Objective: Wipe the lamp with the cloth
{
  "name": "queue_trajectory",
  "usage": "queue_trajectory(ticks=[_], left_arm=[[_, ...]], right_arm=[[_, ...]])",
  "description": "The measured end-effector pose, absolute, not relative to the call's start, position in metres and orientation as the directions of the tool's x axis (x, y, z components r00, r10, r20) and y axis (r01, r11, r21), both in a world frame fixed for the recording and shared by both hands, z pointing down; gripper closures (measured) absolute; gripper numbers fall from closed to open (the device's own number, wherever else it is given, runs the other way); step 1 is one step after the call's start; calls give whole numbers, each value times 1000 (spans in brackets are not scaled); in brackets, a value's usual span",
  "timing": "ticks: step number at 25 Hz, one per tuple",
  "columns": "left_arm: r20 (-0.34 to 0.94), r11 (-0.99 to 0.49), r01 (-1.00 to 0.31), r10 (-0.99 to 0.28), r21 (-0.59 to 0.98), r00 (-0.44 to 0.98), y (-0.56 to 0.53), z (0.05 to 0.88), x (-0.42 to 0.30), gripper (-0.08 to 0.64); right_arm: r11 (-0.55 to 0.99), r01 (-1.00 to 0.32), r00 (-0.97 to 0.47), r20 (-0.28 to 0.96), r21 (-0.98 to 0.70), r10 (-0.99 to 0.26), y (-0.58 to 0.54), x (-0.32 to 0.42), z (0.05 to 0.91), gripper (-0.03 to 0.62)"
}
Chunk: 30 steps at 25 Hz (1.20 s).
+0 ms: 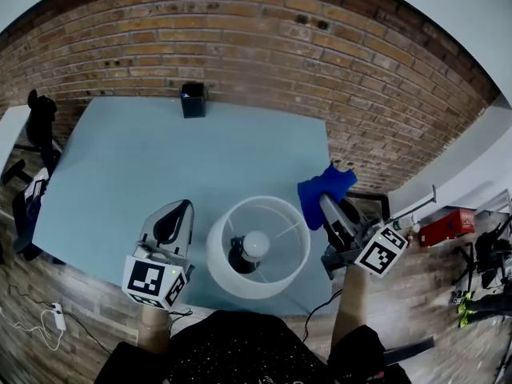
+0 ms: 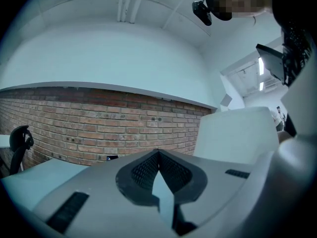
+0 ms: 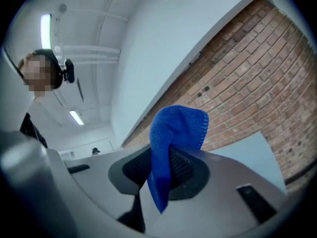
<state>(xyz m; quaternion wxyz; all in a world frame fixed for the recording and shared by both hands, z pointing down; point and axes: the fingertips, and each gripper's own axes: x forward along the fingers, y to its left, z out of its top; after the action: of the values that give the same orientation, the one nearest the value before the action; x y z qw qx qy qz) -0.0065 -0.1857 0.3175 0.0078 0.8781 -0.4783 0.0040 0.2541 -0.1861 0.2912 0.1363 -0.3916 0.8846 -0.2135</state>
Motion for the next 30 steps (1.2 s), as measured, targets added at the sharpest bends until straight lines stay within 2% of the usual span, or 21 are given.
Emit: queue_trajectory(ticks=[6, 8, 10, 16, 24, 30], left_arm=[[-16, -577, -816, -816, -20, 578, -200, 294, 13, 552], [-11, -582, -813, -813, -29, 582, -205, 293, 15, 551], [0, -585, -810, -811, -35, 586, -210, 297, 17, 551], [35, -597, -801, -803, -57, 596, -227, 312, 27, 552], [51, -586, -809, -810, -34, 584, -241, 322, 35, 552], [76, -569, -823, -820, 13, 568, -246, 324, 34, 551]], right_arm=[[821, -270, -840, -294, -503, -456, -187, 228, 204, 518], [851, -180, -877, -311, -493, -366, -186, 213, 194, 518], [868, -133, -916, -274, -478, -292, -184, 198, 197, 518], [874, -79, -972, -156, -480, -174, -184, 180, 233, 518], [851, -166, -983, 11, -499, -186, -206, 173, 291, 518], [800, -178, -983, 69, -573, -169, -223, 175, 334, 518]])
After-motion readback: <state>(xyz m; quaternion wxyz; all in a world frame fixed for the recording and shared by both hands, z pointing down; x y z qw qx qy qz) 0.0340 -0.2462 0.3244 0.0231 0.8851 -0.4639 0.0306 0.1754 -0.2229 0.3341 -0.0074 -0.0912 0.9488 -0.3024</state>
